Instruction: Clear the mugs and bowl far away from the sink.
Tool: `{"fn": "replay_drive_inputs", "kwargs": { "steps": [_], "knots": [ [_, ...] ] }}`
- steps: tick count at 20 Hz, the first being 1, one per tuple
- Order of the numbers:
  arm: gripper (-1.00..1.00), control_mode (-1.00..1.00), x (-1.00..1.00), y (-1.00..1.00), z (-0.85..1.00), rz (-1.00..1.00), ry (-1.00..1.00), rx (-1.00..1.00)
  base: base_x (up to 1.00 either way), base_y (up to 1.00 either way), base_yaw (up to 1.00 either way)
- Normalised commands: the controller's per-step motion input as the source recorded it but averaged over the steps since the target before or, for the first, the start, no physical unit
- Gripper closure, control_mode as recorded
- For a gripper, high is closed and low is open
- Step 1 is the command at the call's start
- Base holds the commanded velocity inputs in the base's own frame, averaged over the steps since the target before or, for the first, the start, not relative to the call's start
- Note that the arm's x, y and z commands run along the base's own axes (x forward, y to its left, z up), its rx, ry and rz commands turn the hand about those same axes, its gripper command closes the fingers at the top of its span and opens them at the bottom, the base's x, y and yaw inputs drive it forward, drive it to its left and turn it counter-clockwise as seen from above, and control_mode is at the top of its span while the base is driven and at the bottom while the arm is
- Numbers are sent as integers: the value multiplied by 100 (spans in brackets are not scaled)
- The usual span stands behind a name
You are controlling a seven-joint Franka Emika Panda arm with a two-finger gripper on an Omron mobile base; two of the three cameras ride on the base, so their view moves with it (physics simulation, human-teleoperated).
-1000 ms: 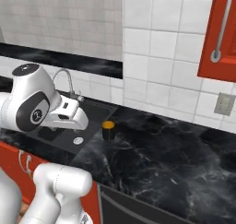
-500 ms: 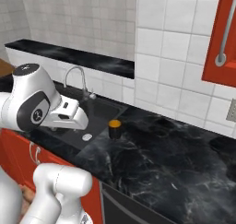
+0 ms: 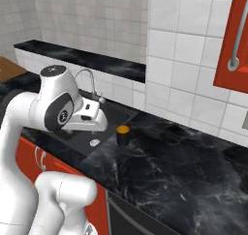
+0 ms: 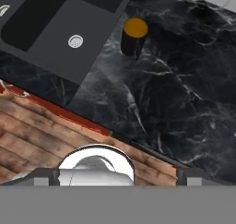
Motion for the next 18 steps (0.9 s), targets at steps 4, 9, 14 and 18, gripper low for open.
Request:
{"fn": "replay_drive_inputs", "kwargs": {
  "steps": [4,9,14,18],
  "knots": [
    [-100,-100,76,-46,-12,11,6,2,0,0,0],
    [-100,-100,76,-3,-36,1,1,0,0,0,0],
    [-100,-100,67,0,-50,0,1,0,0,0,0],
    [-100,-100,64,-3,-52,0,6,0,0,0,0]
  ]
}}
